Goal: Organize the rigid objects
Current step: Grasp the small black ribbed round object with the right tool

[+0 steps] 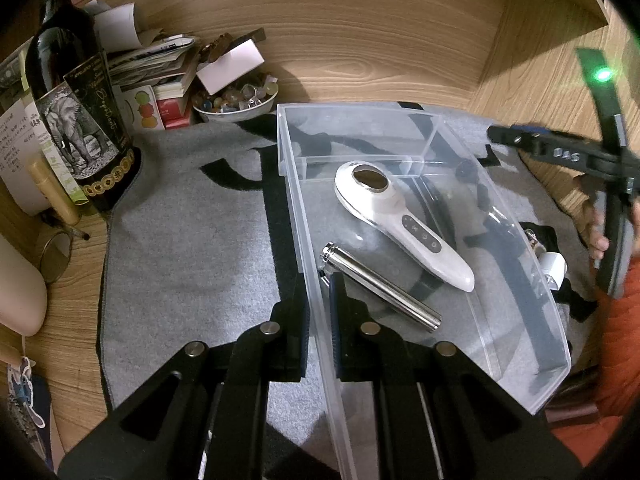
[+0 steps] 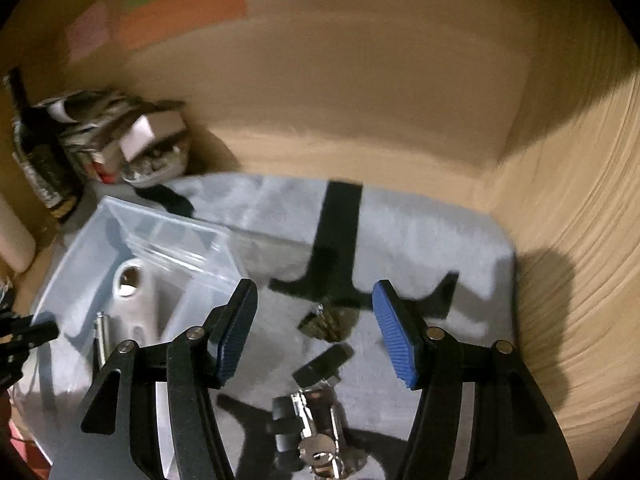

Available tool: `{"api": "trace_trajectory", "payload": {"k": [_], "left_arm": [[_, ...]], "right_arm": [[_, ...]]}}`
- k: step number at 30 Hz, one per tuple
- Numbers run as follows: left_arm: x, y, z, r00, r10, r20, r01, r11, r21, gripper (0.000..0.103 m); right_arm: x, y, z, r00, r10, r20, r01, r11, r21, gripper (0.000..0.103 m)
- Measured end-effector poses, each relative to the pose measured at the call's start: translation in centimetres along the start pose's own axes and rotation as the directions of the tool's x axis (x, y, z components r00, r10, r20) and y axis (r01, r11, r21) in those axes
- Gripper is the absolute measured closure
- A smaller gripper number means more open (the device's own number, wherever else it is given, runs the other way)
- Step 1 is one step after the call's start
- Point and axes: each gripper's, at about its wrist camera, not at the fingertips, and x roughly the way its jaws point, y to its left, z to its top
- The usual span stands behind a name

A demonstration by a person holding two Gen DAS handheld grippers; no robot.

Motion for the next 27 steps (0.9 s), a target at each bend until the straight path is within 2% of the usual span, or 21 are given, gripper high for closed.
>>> {"api": "trace_trajectory", "payload": {"k": [11, 14, 17, 27], "left_arm": [[0.0, 0.0, -0.2, 1.000, 0.001, -0.006, -0.001, 1.000, 0.003, 0.094], [0.1, 0.0, -0.2, 1.000, 0.001, -0.006, -0.001, 1.000, 0.002, 0.094], [0.1, 0.0, -0.2, 1.000, 0.001, -0.006, -0.001, 1.000, 0.001, 0.094], [0.1, 0.0, -0.2, 1.000, 0.003, -0.007, -0.003, 1.000, 0.002, 0.094]], "right_arm": [[4.4, -0.4, -0.8, 0.988, 0.010, -0.151, -0.013, 1.000, -0.018, 0.047], [4.7, -0.2, -0.8, 0.984, 0.010, -0.178, -0.018, 0.999, -0.043, 0.052], [5.6, 0.1, -0.9, 0.973, 0.013, -0.228, -0.028, 0.997, -0.066, 0.072], [2.2, 0.3, -0.7, 0.990, -0.002, -0.142, -0.009, 0.997, -0.079, 0.072]]}}
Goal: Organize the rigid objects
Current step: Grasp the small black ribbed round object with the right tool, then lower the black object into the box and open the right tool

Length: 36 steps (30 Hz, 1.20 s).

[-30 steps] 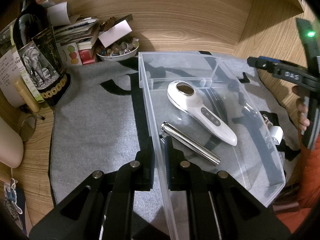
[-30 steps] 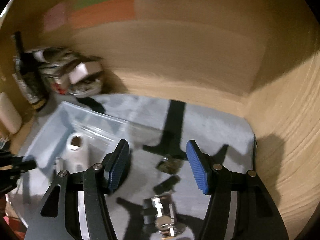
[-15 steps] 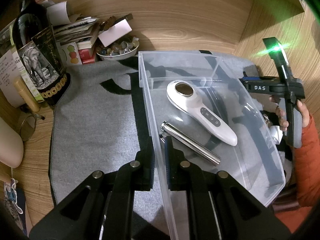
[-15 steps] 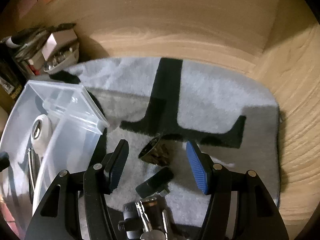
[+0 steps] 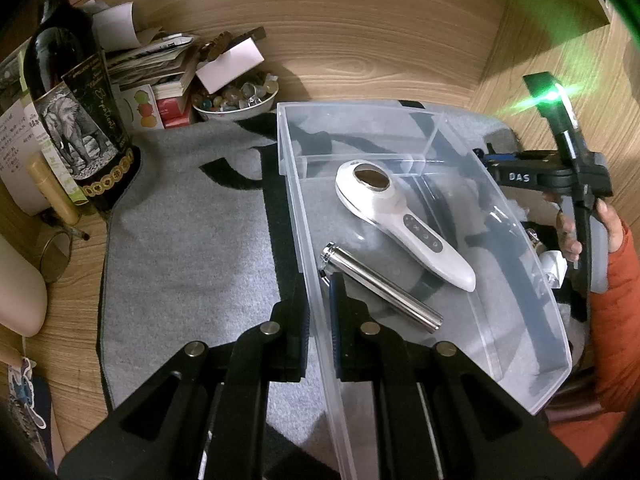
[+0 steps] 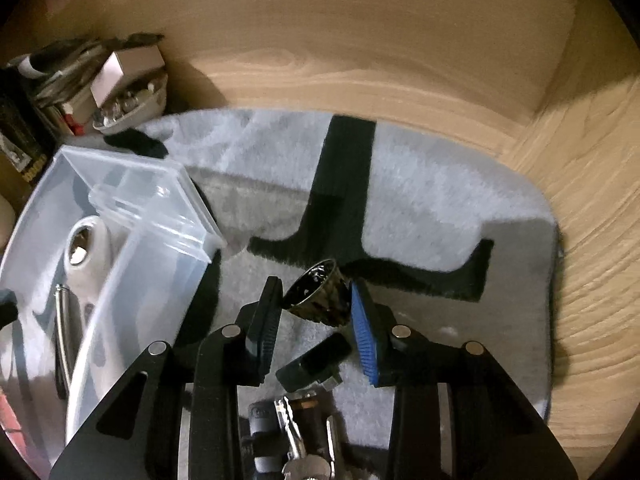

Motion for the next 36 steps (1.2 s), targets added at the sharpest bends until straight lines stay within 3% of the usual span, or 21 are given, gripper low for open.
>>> {"api": "trace_trajectory", "payload": {"k": [7, 9, 18, 27, 36], "left_arm": [[0.0, 0.0, 0.1, 1.000, 0.000, -0.001, 0.000, 1.000, -0.001, 0.094], [0.0, 0.0, 0.1, 1.000, 0.000, -0.001, 0.000, 1.000, -0.001, 0.094], [0.0, 0.1, 0.2, 1.000, 0.003, -0.001, -0.003, 1.000, -0.001, 0.094], [0.0, 0.1, 0.2, 1.000, 0.005, -0.002, -0.005, 1.000, -0.001, 0.094], [0.1, 0.1, 0.3, 1.000, 0.004, -0.002, -0.004, 1.000, -0.001, 0.094]], "right_arm": [[-4.4, 1.0, 0.3, 0.994, -0.008, 0.109, 0.011, 1.000, -0.027, 0.072], [-5.2, 1.7, 0.6, 0.982, -0.027, 0.185, 0.032, 0.999, -0.021, 0.072], [-8.2, 4.8, 0.0, 0.955, 0.013, 0.296, 0.013, 0.996, -0.083, 0.071], [-9.2, 8.0, -0.8, 0.946, 0.108, 0.306, -0.061, 0.986, -0.158, 0.071], [-6.7, 11.7, -1.5, 0.961, 0.173, 0.217, -0.119, 0.962, -0.244, 0.071]]}}
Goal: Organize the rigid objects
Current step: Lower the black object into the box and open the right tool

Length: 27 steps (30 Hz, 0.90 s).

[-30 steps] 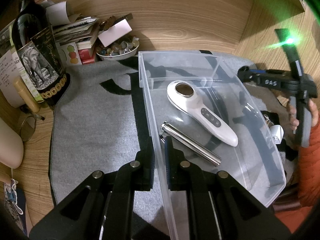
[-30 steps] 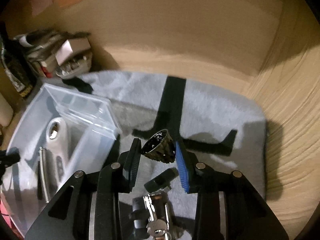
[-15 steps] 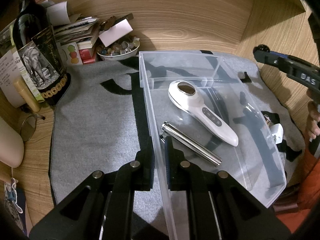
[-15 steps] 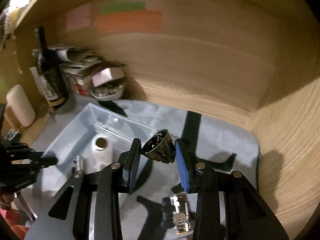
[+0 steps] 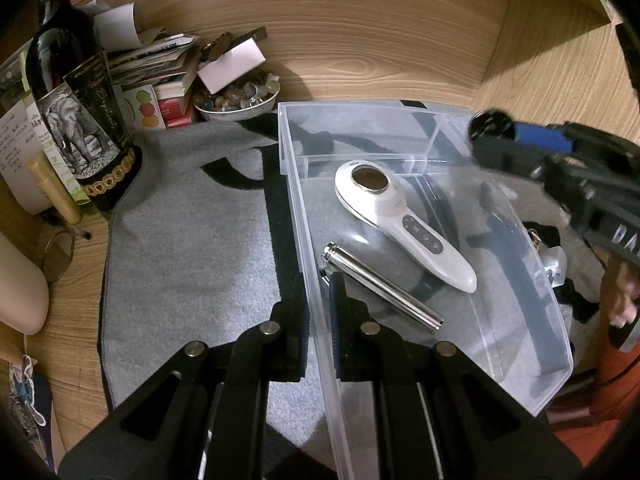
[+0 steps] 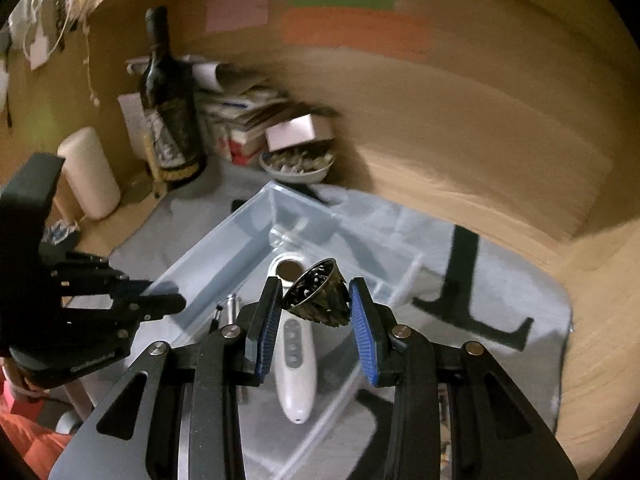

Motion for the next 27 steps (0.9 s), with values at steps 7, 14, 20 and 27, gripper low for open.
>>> {"api": "trace_trajectory", "payload": {"k": [7, 14, 20, 27], "left_arm": [[0.0, 0.0, -0.1, 1.000, -0.002, 0.002, 0.002, 1.000, 0.000, 0.094], [-0.1, -0.1, -0.2, 1.000, -0.005, 0.005, 0.004, 1.000, 0.001, 0.094], [-0.1, -0.2, -0.2, 1.000, -0.003, 0.005, 0.003, 1.000, 0.000, 0.094], [-0.1, -0.2, -0.2, 1.000, -0.003, 0.005, 0.003, 1.000, -0.001, 0.094]], "right_arm": [[2.3, 1.1, -0.6, 0.997, 0.035, -0.074, -0.036, 0.999, -0.013, 0.071], [4.3, 1.7, -0.9, 0.987, 0.044, -0.156, -0.052, 0.998, -0.045, 0.071], [4.4, 1.7, -0.8, 0.985, 0.051, -0.164, -0.058, 0.997, -0.041, 0.071], [2.4, 0.7, -0.4, 0.996, 0.041, -0.085, -0.041, 0.999, -0.003, 0.051]]}}
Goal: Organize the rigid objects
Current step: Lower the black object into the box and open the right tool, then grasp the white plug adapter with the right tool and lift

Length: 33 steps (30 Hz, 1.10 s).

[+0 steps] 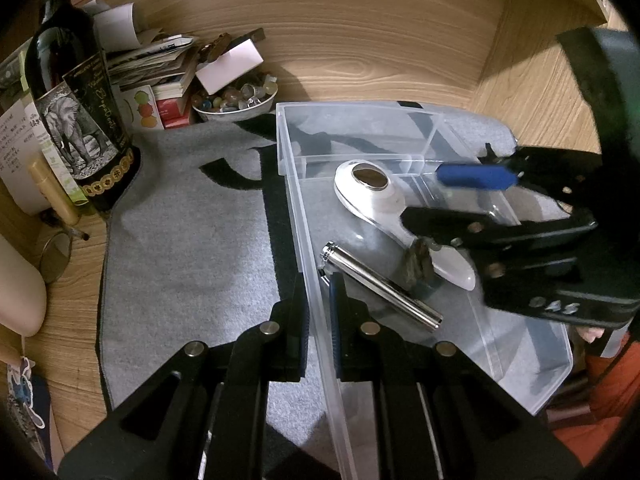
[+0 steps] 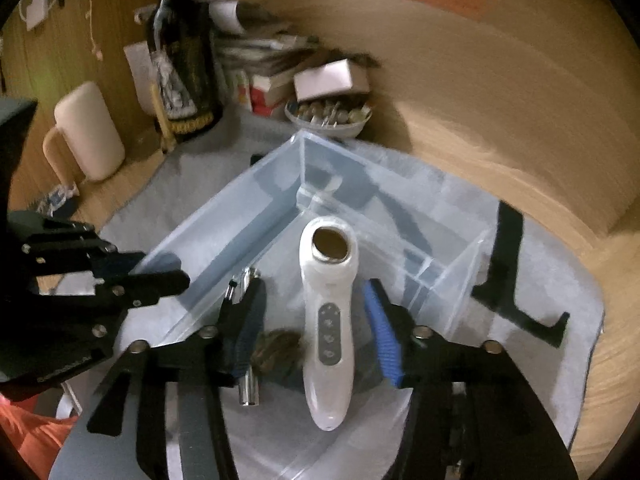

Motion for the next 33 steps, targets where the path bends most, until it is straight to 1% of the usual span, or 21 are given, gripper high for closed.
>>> {"api": "trace_trajectory", "payload": {"k": [3, 5, 6, 7, 10, 11, 13, 15, 20, 23, 26, 29, 32, 33], "left_arm": [[0.0, 0.0, 0.0, 1.000, 0.001, -0.001, -0.001, 1.000, 0.001, 0.094], [0.0, -0.2, 0.0, 1.000, 0.003, -0.001, -0.003, 1.000, 0.001, 0.094], [0.0, -0.2, 0.0, 1.000, 0.003, -0.001, -0.003, 1.000, 0.000, 0.094], [0.0, -0.2, 0.0, 1.000, 0.003, -0.001, -0.003, 1.000, 0.000, 0.094], [0.0, -0.2, 0.0, 1.000, 0.003, -0.001, -0.003, 1.000, 0.002, 0.094], [0.0, -0.2, 0.0, 1.000, 0.003, -0.001, -0.003, 1.000, 0.002, 0.094], [0.0, -0.2, 0.0, 1.000, 0.003, -0.002, -0.003, 1.000, 0.001, 0.094], [0.0, -0.2, 0.0, 1.000, 0.003, -0.001, -0.003, 1.000, 0.002, 0.094], [0.0, -0.2, 0.0, 1.000, 0.002, -0.001, -0.002, 1.000, 0.001, 0.094], [0.0, -0.2, 0.0, 1.000, 0.003, -0.001, -0.003, 1.000, 0.000, 0.094], [0.0, -0.2, 0.0, 1.000, 0.001, -0.001, -0.001, 1.000, -0.002, 0.094], [0.0, -0.3, 0.1, 1.000, 0.002, -0.002, -0.002, 1.000, -0.002, 0.094], [0.0, -0.3, 0.1, 1.000, 0.004, -0.002, -0.004, 1.000, -0.001, 0.094], [0.0, -0.3, 0.1, 1.000, 0.005, -0.002, -0.005, 1.000, -0.001, 0.094]], "right_arm": [[-1.5, -0.9, 0.2, 0.999, -0.019, 0.042, 0.018, 0.999, 0.035, 0.048], [-2.6, -1.9, 0.2, 0.996, -0.046, 0.071, 0.042, 0.997, 0.063, 0.043], [-3.2, -2.4, 0.2, 0.994, -0.064, 0.087, 0.057, 0.995, 0.078, 0.037], [-3.9, -2.9, 0.1, 0.991, -0.081, 0.102, 0.071, 0.993, 0.095, 0.035], [-5.7, -4.8, -0.4, 0.981, -0.146, 0.128, 0.127, 0.981, 0.146, 0.035], [-6.1, -5.3, -0.5, 0.977, -0.166, 0.131, 0.145, 0.977, 0.157, 0.035], [-7.1, -6.6, -1.3, 0.962, -0.240, 0.130, 0.214, 0.958, 0.190, 0.035], [-7.8, -7.7, -2.2, 0.952, -0.281, 0.122, 0.249, 0.942, 0.225, 0.035], [-8.4, -9.7, -5.4, 0.939, -0.338, 0.058, 0.304, 0.900, 0.312, 0.035], [-8.3, -10.3, -8.1, 0.940, -0.340, 0.003, 0.315, 0.875, 0.367, 0.035], [-7.7, -10.8, -11.0, 0.948, -0.313, -0.049, 0.303, 0.848, 0.434, 0.035], [-7.2, -10.8, -13.1, 0.957, -0.275, -0.086, 0.281, 0.826, 0.488, 0.035], [-6.7, -10.5, -14.3, 0.960, -0.258, -0.109, 0.277, 0.815, 0.509, 0.035], [-6.6, -10.5, -14.4, 0.963, -0.249, -0.104, 0.266, 0.815, 0.515, 0.035]]}}
